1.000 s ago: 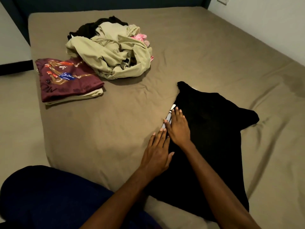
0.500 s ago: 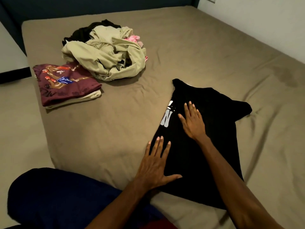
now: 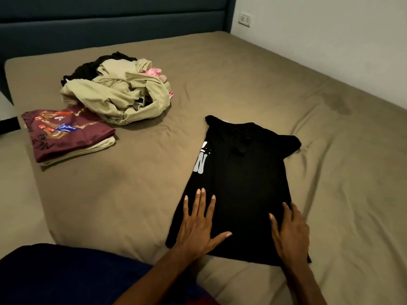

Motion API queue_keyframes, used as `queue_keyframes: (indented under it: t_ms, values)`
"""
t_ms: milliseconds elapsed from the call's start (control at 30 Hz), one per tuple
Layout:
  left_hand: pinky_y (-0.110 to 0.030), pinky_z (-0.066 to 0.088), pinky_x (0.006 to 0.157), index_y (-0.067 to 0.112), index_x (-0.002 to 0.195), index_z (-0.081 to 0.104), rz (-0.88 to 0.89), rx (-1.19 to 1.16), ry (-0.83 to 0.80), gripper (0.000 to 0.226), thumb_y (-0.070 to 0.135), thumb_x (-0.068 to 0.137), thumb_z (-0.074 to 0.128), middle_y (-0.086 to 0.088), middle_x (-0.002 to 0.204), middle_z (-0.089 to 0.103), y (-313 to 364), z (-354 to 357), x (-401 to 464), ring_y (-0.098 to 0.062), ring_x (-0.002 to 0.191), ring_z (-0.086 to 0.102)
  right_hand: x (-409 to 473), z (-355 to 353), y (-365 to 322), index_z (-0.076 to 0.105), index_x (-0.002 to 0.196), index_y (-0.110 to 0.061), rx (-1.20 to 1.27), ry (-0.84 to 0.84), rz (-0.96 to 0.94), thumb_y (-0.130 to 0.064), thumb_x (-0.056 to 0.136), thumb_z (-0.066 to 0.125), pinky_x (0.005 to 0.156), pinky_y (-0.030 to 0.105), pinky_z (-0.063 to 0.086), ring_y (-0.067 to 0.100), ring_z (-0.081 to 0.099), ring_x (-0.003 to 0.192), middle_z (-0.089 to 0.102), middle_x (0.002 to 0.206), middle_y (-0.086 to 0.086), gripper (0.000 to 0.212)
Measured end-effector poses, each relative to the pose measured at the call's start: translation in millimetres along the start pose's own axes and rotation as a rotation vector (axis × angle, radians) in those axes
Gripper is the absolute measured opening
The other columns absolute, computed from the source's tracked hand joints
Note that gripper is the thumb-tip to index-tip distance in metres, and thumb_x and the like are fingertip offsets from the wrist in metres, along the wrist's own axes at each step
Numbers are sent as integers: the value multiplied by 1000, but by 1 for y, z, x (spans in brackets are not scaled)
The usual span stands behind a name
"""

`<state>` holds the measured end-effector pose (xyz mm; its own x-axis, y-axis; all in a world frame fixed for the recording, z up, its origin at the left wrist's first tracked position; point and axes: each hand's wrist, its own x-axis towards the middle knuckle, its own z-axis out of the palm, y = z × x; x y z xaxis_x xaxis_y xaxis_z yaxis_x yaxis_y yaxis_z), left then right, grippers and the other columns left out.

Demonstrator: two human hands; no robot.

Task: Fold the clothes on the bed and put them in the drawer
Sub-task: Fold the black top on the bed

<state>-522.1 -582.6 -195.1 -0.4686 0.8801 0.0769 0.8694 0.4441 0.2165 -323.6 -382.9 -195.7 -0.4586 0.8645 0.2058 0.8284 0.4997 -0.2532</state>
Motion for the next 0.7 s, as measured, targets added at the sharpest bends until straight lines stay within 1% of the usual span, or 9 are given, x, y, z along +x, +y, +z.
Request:
queue_keyframes:
  t_ms: [100, 233, 300, 333, 400, 467, 567, 633, 700]
  values:
    - [-61, 0, 121, 12, 163, 12, 31, -17, -33, 104, 87, 91, 19, -23, 168, -6, 20, 1, 0, -33, 156, -13, -8, -14, 11, 57, 130, -1, 43, 11, 210, -32, 95, 69, 89, 53, 51, 45, 57, 107, 62, 120, 27, 49]
    - [-54, -5, 125, 15, 164, 9, 143, -61, -58, 101, 85, 92, 17, -16, 169, -10, 38, 0, 6, -27, 156, -19, 2, -36, 20, 66, 119, -4, 298, -154, 456, -28, 86, 80, 83, 43, 55, 38, 66, 99, 70, 110, 18, 43]
    - [-48, 8, 127, 16, 162, 22, 172, -173, -31, 97, 84, 93, 22, -11, 170, 9, 52, -5, 10, -24, 158, 1, 11, -45, 23, 72, 98, -4, 589, -244, 520, -15, 82, 84, 81, 44, 59, 35, 72, 85, 76, 95, 17, 22]
    - [-44, 23, 125, 18, 158, 34, 159, -277, 7, 91, 82, 93, 28, -8, 165, 29, 63, -7, 11, -22, 154, 22, 12, -49, 20, 73, 91, -2, 753, -280, 532, -9, 79, 85, 80, 46, 61, 36, 74, 80, 77, 88, 19, 19]
    - [-36, 51, 102, 27, 140, 55, 27, -539, 54, 74, 81, 90, 42, 4, 131, 66, 91, -15, 15, -12, 118, 63, 14, -59, 13, 74, 89, 2, 1019, -370, 442, -20, 62, 97, 76, 41, 63, 35, 76, 80, 77, 85, 20, 42]
    - [-35, 59, 77, 27, 113, 68, -237, -827, -18, 69, 86, 82, 48, 8, 92, 75, 121, -22, 32, -9, 78, 72, 18, -75, 7, 78, 99, -2, 1100, -545, 272, -34, 51, 100, 77, 32, 61, 27, 76, 89, 78, 94, 16, 61]
    - [-35, 55, 71, 16, 82, 73, -494, -909, -90, 69, 83, 80, 54, -2, 78, 73, 143, -11, 62, -19, 78, 70, 35, -92, 7, 77, 113, -3, 1057, -899, 81, 2, 75, 83, 87, 34, 60, 28, 74, 101, 77, 109, 19, 38]
    - [-31, 51, 72, 18, 91, 75, -548, -807, -92, 48, 64, 85, 65, -4, 92, 74, 143, 1, 70, -24, 92, 69, 58, -80, 13, 75, 109, 5, 1106, -741, 229, 7, 80, 76, 82, 31, 58, 31, 72, 96, 73, 114, 27, 30]
    - [-34, 52, 72, 17, 87, 73, -546, -795, -37, 33, 49, 89, 70, -3, 86, 72, 136, 14, 73, -23, 86, 69, 91, -57, 19, 68, 118, 6, 1276, -511, 444, 6, 92, 64, 82, 26, 58, 25, 74, 93, 69, 122, 27, 27]
